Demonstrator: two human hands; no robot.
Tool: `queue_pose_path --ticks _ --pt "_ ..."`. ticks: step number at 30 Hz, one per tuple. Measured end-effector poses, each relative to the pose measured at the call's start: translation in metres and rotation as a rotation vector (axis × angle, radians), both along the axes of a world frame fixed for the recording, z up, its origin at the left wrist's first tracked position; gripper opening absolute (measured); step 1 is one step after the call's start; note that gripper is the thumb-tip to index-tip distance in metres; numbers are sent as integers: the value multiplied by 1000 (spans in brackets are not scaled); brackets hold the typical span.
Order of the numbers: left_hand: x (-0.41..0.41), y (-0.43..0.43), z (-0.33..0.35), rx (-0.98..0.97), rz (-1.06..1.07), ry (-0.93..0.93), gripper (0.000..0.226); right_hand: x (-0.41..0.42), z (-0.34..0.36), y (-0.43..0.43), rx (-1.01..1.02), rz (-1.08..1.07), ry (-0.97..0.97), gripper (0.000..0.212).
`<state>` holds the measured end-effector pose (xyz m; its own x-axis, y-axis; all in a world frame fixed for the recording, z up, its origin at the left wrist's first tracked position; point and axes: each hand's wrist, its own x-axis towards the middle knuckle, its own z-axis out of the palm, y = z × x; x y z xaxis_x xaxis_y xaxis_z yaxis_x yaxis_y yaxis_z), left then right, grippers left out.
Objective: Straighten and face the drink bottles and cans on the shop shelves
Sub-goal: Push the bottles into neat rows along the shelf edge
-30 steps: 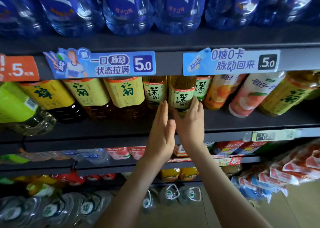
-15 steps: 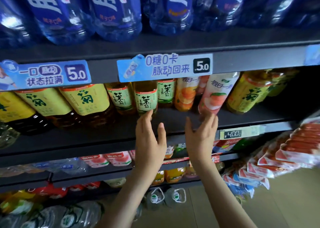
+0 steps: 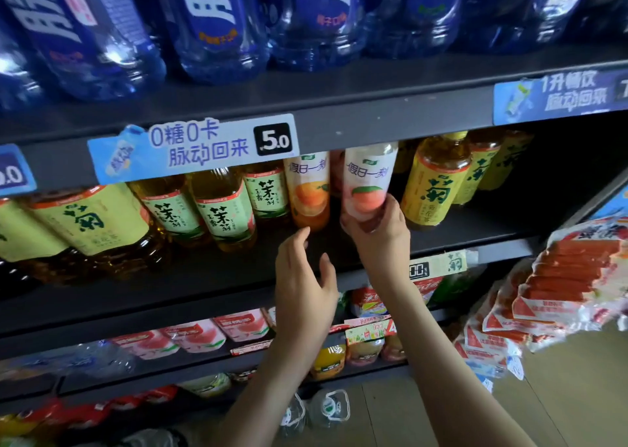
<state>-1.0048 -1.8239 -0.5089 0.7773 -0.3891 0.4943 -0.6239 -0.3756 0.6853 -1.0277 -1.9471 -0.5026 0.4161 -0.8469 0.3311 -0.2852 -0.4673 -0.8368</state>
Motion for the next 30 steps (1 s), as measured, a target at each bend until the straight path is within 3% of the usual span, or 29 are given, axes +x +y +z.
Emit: queue_pose_path --ticks 14,22,25,30 --pt "-25 -45 1 -68 -50 -28 38 -24 4 -24 21 223 30 45" --pt "-41 -84 1 -127 -147 16 29 -87 -5 -45 46 41 -75 18" --pt "-46 -111 5 -125 -188 102 38 -101 -8 -57 44 4 -69 19" --pt "-36 -148 9 -74 -203 375 73 -119 -11 -73 49 -32 -31 22"
